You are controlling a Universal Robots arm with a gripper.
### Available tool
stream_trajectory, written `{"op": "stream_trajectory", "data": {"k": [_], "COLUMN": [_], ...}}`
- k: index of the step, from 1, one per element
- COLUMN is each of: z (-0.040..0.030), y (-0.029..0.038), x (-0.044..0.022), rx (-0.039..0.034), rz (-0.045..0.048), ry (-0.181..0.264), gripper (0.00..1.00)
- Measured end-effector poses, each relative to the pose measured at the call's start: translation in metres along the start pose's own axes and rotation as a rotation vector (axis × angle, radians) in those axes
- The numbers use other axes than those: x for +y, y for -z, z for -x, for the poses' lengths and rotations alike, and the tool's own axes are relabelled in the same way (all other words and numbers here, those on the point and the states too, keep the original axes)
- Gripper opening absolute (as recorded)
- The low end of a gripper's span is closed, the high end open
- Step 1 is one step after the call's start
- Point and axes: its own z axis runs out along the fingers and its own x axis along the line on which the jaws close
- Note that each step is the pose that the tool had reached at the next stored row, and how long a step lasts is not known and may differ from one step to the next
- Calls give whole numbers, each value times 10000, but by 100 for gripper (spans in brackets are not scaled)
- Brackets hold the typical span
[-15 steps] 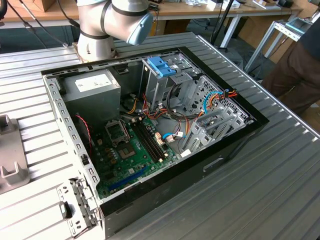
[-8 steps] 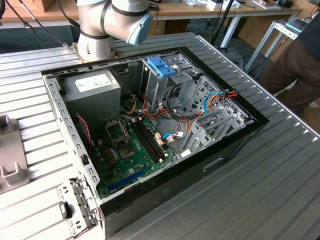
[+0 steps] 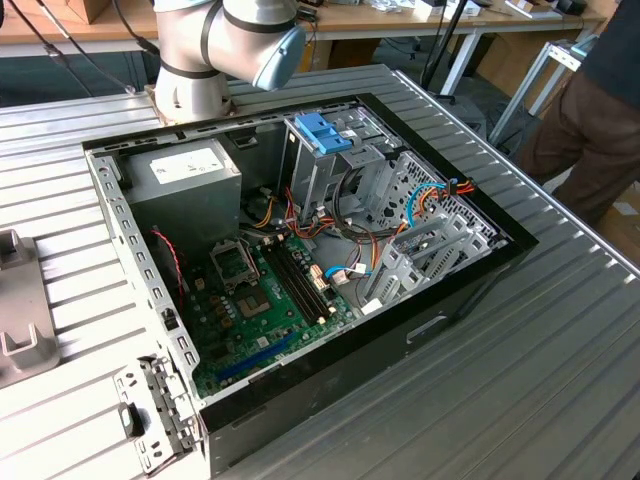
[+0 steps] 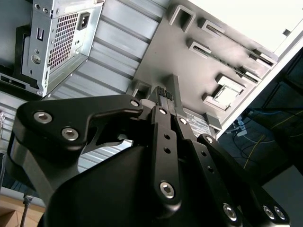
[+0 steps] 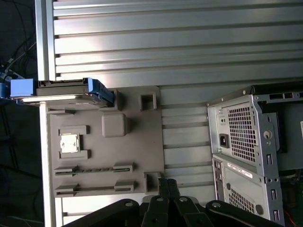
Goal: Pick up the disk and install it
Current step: 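Reach for the disk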
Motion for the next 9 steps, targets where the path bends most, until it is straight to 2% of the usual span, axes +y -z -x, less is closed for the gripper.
{"op": "stream_trajectory", "data": {"k": [9], "z": [-31], "y": [1], "x": [-2], "rx": [-1], "rz": [0], "ry": [0], "gripper": [10]}}
